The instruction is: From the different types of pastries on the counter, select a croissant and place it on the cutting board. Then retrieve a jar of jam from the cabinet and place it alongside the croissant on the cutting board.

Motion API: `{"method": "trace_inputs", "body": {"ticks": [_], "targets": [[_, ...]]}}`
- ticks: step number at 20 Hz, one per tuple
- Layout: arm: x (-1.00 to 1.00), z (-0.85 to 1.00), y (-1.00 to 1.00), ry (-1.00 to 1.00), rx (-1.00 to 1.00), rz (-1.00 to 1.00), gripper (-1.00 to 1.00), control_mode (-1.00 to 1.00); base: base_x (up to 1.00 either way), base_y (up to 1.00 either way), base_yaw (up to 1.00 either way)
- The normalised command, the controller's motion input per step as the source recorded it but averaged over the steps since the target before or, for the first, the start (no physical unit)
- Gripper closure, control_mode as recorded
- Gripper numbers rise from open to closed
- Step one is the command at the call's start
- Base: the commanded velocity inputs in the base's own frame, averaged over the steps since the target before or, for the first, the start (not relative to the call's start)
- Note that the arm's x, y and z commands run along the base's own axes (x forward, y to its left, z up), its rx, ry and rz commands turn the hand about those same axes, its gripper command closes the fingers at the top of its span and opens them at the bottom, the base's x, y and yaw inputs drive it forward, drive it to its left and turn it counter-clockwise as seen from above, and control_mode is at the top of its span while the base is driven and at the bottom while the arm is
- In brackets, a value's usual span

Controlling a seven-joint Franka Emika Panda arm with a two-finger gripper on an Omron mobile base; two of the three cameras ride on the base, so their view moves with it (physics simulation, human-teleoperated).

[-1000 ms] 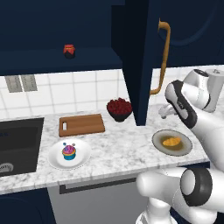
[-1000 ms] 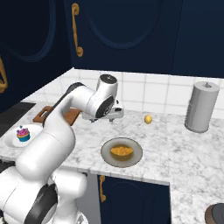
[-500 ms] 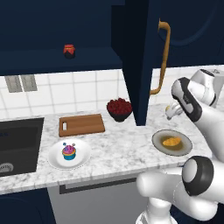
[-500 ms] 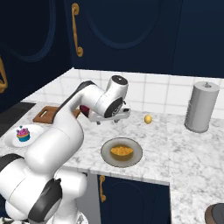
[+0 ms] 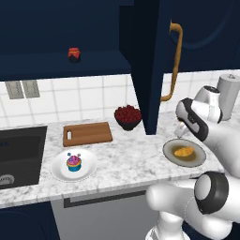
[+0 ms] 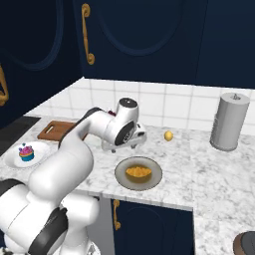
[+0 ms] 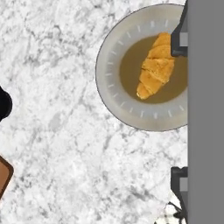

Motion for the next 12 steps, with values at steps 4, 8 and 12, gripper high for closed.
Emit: {"method": "trace_inputs", "body": {"ticks": [4, 8, 12], "targets": [[0.00, -0.21, 0.00, 0.03, -0.01, -0.34, -1.00, -1.00, 0.00, 0.00, 0.00], [0.00, -0.18, -0.08, 0.10, 0.00, -0.58, -1.00, -1.00, 0.00, 0.00, 0.00], [0.00, -0.27, -0.50, 0.14, 0.03, -0.75, -1.00, -1.00, 0.00, 0.00, 0.00]]}}
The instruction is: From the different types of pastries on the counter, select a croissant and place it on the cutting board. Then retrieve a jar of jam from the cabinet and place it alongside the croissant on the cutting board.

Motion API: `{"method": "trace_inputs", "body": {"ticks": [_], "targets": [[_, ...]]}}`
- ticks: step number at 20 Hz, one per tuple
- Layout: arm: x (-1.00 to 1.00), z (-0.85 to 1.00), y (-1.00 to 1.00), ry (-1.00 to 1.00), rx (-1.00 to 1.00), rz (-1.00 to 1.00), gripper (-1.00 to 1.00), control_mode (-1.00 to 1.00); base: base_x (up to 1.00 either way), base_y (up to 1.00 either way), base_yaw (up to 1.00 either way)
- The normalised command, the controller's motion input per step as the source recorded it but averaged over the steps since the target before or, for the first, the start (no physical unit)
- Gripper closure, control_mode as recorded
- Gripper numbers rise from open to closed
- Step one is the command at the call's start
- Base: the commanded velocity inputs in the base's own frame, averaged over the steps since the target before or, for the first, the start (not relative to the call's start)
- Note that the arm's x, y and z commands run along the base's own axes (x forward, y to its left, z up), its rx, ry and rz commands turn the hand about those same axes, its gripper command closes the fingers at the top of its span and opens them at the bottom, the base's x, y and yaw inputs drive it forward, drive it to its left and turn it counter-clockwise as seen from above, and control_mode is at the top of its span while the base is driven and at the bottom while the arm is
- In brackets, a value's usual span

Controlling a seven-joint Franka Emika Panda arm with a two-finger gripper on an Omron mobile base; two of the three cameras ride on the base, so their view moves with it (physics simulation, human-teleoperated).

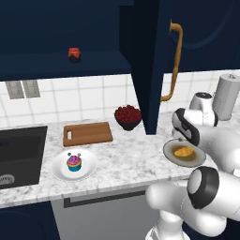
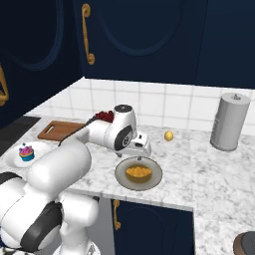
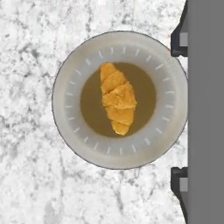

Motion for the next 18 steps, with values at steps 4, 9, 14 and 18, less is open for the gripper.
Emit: {"method": "trace_inputs", "body": {"ticks": [4, 9, 14, 18], "targets": [[0.01, -0.14, -0.20, 0.06, 0.01, -0.41, -1.00, -1.00, 0.00, 0.00, 0.00], [0.06, -0.03, -0.07, 0.00, 0.08, -0.29, -1.00, -1.00, 0.00, 0.00, 0.00], [0.41, -0.03, -0.17, -0.03, 0.20, -0.58, -1.00, -1.00, 0.00, 0.00, 0.00], [0.00, -0.01, 0.00, 0.00, 0.00, 0.00, -1.00, -1.00, 0.00, 0.00, 0.00]]}}
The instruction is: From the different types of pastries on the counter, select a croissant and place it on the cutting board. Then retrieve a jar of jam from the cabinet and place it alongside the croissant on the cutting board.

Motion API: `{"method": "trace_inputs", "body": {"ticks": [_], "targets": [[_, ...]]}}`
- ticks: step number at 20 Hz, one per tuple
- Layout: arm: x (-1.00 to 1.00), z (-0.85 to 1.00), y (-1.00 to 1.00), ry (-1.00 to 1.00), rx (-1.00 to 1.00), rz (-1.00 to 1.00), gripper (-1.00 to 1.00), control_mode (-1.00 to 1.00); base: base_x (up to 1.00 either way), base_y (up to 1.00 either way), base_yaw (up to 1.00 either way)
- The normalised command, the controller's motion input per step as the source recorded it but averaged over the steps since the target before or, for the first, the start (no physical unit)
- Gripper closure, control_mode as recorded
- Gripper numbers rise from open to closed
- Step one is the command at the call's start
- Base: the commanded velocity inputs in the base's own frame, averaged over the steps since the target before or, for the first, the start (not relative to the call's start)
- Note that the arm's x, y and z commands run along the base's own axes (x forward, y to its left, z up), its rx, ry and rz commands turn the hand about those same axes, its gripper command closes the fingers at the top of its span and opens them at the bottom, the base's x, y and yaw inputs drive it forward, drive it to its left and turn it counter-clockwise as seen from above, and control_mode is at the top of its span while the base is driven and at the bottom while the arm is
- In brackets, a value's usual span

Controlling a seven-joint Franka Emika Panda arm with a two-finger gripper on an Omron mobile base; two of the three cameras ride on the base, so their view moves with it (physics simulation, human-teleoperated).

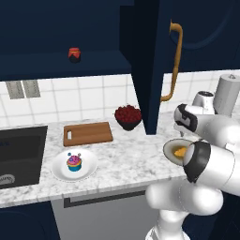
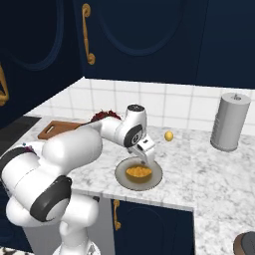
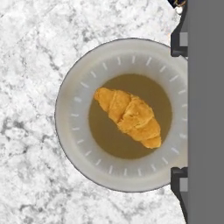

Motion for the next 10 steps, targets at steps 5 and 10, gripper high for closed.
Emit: {"method": "trace_inputs", "body": {"ticks": [5, 10], "targets": [[0.01, -0.38, 0.00, 0.00, 0.00, -0.04, -1.00, -1.00, 0.00, 0.00, 0.00], [0.06, -0.73, 0.00, 0.00, 0.00, -0.05, -1.00, -1.00, 0.00, 0.00, 0.00]]}}
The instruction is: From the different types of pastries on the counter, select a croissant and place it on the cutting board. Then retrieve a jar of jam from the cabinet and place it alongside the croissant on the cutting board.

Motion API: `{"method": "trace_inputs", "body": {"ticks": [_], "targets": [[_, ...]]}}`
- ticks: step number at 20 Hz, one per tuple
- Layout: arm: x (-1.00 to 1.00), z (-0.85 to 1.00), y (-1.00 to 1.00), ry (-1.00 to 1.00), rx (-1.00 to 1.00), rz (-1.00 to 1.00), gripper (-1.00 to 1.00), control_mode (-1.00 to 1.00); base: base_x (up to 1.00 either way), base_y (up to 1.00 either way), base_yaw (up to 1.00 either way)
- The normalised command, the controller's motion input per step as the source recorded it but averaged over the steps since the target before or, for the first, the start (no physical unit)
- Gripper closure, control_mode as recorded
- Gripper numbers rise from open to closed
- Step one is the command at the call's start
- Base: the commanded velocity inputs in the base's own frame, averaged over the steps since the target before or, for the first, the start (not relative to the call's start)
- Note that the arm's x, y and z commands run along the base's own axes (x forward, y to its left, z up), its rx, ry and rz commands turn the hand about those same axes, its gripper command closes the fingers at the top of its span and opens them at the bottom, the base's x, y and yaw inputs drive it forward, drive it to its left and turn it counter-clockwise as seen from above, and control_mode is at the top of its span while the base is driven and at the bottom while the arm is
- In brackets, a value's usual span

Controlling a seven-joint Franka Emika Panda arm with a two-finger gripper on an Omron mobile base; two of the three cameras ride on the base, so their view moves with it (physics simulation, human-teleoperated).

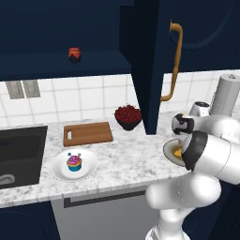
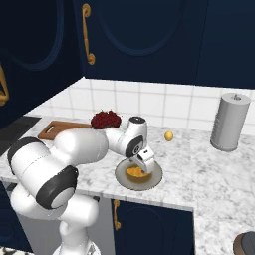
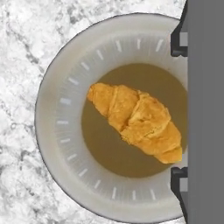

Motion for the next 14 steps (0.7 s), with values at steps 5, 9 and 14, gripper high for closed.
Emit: {"method": "trace_inputs", "body": {"ticks": [5, 9, 14], "targets": [[0.05, -0.07, 0.00, -0.01, 0.00, -0.01, -1.00, -1.00, 0.00, 0.00, 0.00], [0.64, -0.17, -0.30, -0.06, 0.22, -0.20, -1.00, -1.00, 0.00, 0.00, 0.00], [0.00, -0.05, 0.00, 0.00, 0.00, 0.00, -1.00, -1.00, 0.00, 0.00, 0.00]]}}
